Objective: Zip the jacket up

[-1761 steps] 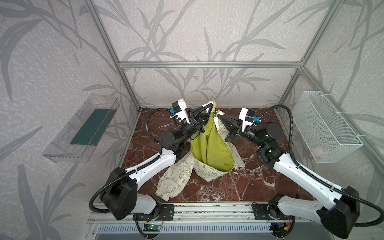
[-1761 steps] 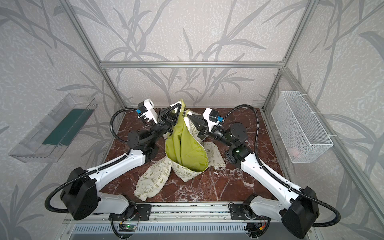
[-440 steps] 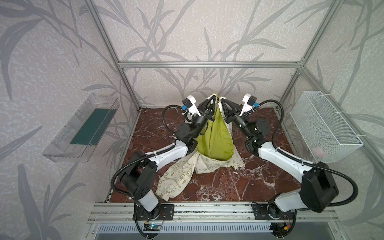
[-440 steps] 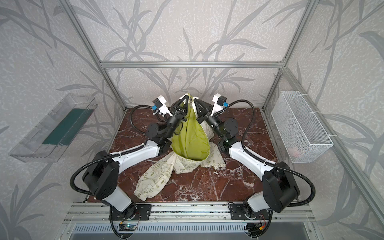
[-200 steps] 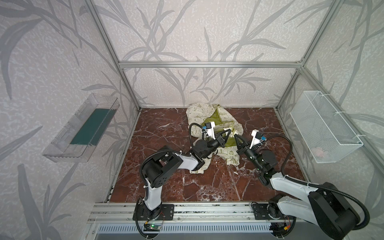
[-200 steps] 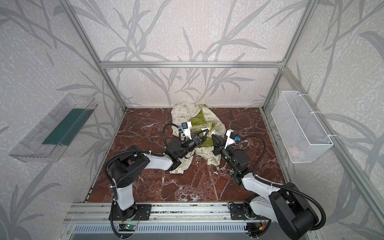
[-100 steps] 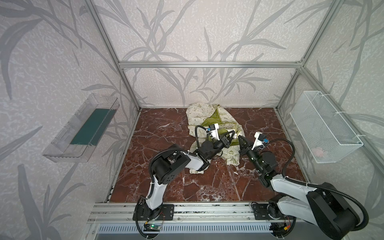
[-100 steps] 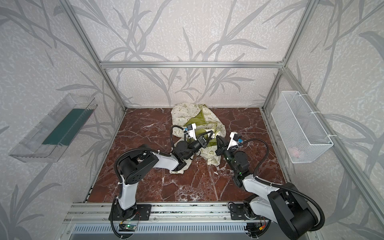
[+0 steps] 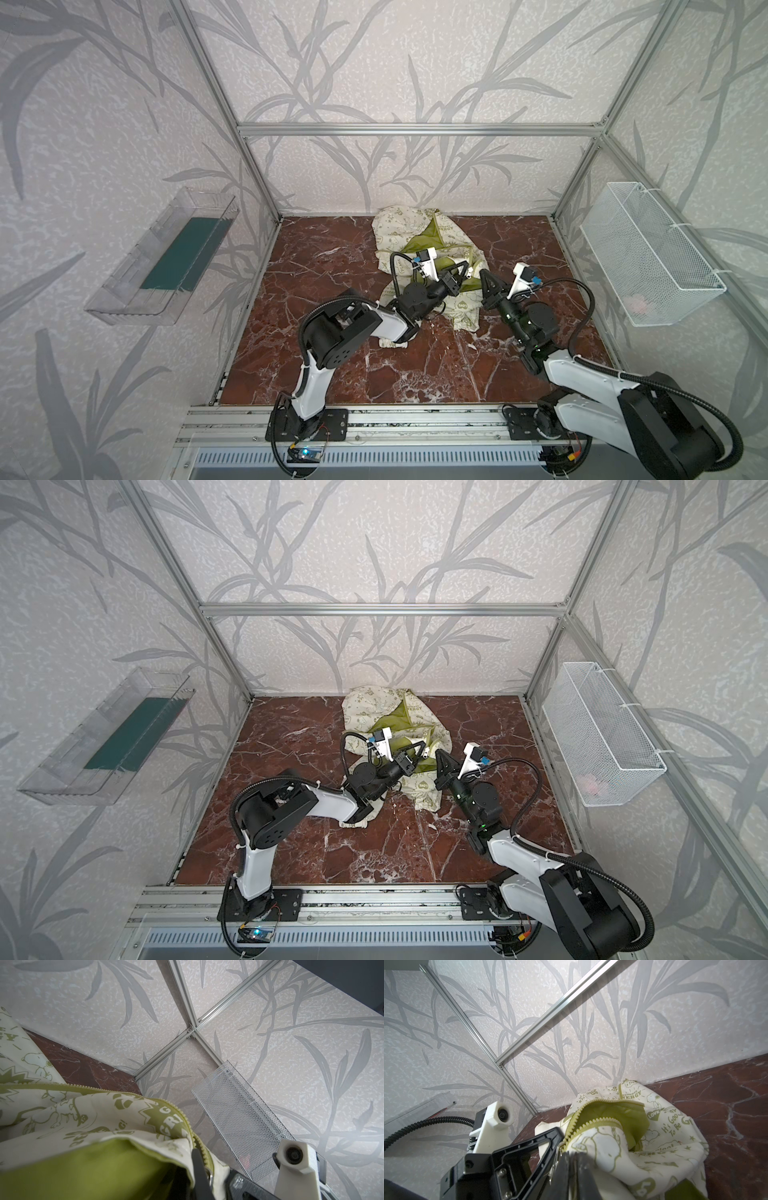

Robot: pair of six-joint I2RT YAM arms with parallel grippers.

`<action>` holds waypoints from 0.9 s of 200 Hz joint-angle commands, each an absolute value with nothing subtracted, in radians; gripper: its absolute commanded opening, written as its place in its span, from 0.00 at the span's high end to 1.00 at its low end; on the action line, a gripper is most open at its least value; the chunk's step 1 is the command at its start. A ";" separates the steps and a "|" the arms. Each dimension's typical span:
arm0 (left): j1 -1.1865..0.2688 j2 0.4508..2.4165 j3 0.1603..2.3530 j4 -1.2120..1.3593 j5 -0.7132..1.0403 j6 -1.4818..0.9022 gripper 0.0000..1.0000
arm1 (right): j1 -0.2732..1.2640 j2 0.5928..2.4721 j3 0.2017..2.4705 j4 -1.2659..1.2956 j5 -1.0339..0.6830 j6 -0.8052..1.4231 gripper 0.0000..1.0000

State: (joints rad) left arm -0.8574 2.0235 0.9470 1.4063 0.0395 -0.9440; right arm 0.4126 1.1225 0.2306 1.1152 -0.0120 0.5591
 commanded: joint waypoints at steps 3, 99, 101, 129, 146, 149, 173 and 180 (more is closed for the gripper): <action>-0.854 2.042 0.935 1.417 0.009 -0.950 1.00 | 0.407 1.095 0.256 1.114 0.005 0.551 0.83; -0.854 2.032 0.935 1.417 0.011 -0.946 1.00 | 0.408 0.694 0.343 0.424 -0.050 0.043 0.58; -0.854 2.032 0.934 1.417 0.011 -0.946 1.00 | 0.407 0.689 0.353 0.399 -0.056 0.017 0.57; -0.854 2.030 0.936 1.417 0.012 -0.949 1.00 | 0.408 0.725 0.496 0.096 -0.207 -0.405 0.52; -0.854 2.026 0.933 1.417 0.012 -0.948 1.00 | 0.407 0.773 0.582 -0.028 -0.243 -0.571 0.50; -0.854 2.025 0.932 1.417 0.012 -0.948 1.00 | 0.407 0.782 0.596 -0.041 -0.250 -0.597 0.49; -0.854 2.019 0.926 1.417 0.004 -0.943 1.00 | 0.407 0.877 0.725 -0.168 -0.302 -0.748 0.47; -0.854 2.020 0.926 1.417 0.002 -0.943 1.00 | 0.407 0.906 0.758 -0.193 -0.310 -0.780 0.46</action>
State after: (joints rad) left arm -0.8574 2.0235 0.9451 1.4059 0.0250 -0.9436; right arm 0.4110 0.8333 0.6514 0.0296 -0.2264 -0.5133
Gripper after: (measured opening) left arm 0.045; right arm 0.531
